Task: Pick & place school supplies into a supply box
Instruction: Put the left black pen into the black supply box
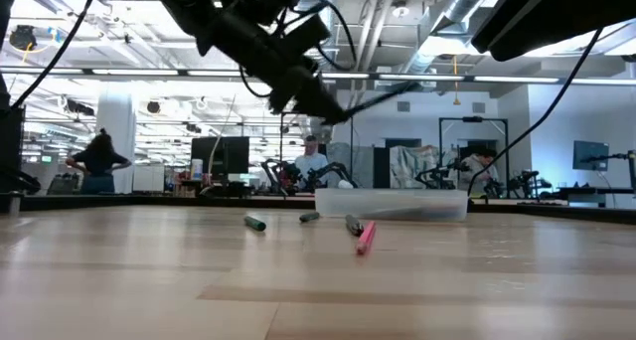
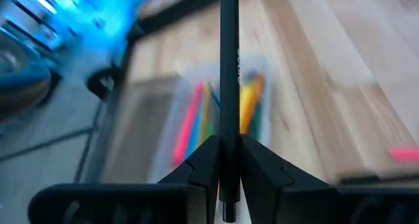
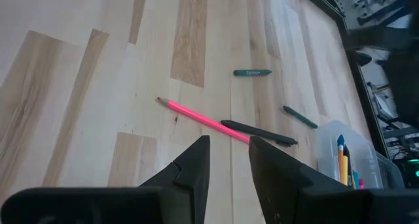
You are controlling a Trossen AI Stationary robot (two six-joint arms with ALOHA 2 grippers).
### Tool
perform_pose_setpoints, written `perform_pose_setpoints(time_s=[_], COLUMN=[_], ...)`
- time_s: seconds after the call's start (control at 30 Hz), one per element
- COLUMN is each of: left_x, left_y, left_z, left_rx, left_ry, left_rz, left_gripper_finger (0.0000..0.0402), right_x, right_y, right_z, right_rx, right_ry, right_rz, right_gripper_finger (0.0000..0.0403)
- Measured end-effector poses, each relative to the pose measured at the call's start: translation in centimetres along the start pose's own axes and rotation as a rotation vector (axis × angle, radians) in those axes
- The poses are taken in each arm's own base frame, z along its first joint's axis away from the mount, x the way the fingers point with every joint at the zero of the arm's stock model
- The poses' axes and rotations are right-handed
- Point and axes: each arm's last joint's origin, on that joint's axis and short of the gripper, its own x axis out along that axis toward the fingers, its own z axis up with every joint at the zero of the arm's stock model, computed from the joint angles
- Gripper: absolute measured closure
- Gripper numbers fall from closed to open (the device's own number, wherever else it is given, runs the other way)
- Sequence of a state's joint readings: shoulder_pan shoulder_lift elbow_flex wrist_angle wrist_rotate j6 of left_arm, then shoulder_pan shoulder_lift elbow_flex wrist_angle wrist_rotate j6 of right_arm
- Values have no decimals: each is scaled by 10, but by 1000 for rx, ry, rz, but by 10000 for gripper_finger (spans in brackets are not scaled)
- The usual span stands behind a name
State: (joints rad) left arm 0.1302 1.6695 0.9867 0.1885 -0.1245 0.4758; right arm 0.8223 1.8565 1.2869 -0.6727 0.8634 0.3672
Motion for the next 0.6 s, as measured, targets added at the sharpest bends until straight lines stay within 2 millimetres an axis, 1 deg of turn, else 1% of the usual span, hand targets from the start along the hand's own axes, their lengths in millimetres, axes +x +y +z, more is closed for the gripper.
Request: perform_pose_setpoints(time_s=[0.13,0.33,0.47,0.6], left_x=[1,2,3,12], left_y=[15,27,31,28], left_z=[3,-3,-6,-11], left_rx=[-26,-86,-109,-113], left_ry=[-75,-69,-74,-86], left_rz=[56,90,81,52], left_gripper_finger=[355,355,355,355], right_x=[0,0,1,4], right_y=[0,0,-1,-4], right_z=[0,0,0,1], right_rx=[0,-2,0,6], right_ry=[0,1,3,10], right_rz=[0,-1,-3,-9], right_gripper_finger=[301,301,301,301])
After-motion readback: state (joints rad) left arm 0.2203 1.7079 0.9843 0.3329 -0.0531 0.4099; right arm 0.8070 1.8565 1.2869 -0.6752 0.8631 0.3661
